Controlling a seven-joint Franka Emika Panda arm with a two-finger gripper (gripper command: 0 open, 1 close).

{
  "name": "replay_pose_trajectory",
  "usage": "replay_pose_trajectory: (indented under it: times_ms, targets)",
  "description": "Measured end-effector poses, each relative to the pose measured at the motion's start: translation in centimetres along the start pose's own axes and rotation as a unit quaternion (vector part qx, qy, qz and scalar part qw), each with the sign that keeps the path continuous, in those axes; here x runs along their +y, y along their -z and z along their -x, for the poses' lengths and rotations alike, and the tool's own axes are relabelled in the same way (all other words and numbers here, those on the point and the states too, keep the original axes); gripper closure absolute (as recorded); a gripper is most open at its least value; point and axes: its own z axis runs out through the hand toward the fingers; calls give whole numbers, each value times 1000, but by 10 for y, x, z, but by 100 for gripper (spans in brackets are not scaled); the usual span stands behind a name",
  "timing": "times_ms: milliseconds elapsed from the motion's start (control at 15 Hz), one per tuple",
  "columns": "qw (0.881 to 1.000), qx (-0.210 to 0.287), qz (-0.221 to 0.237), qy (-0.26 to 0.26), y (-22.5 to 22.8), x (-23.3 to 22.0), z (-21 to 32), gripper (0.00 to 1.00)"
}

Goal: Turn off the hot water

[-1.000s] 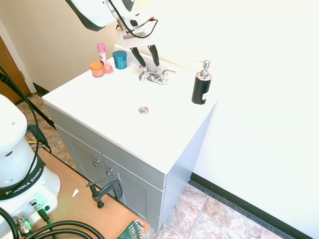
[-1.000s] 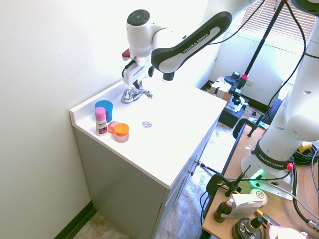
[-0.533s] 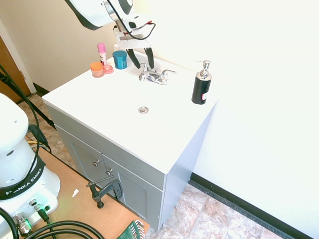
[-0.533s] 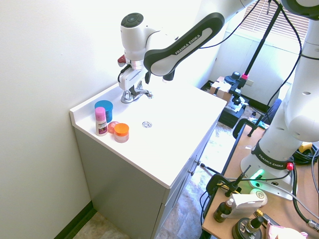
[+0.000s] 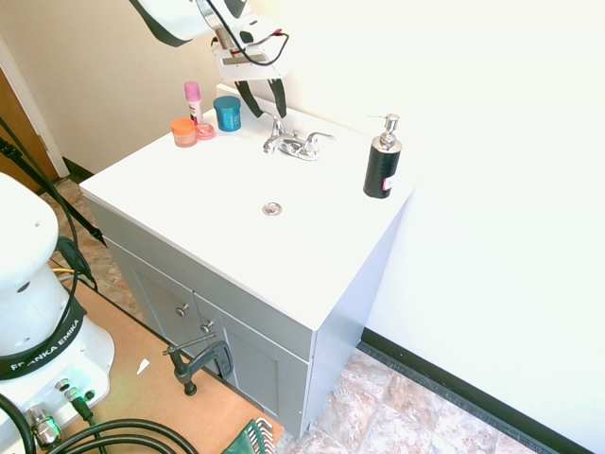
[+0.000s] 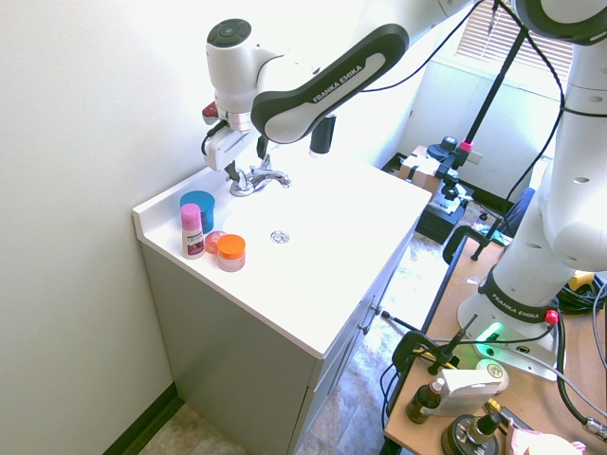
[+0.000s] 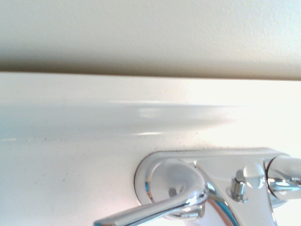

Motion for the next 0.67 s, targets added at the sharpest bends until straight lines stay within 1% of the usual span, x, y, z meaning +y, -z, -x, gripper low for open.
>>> replay_pose_trajectory:
  times_ms: [133,333,467,667]
  targets:
    - [1000,-2,8,-2,-3,-2,-1,0]
    - [1000,-12,7,-16,-3,6,-7,0]
    - [1000,-18,10,-22,-5,27,-8,0]
    - [999,-32,14,-32,-2,72,-5,0]
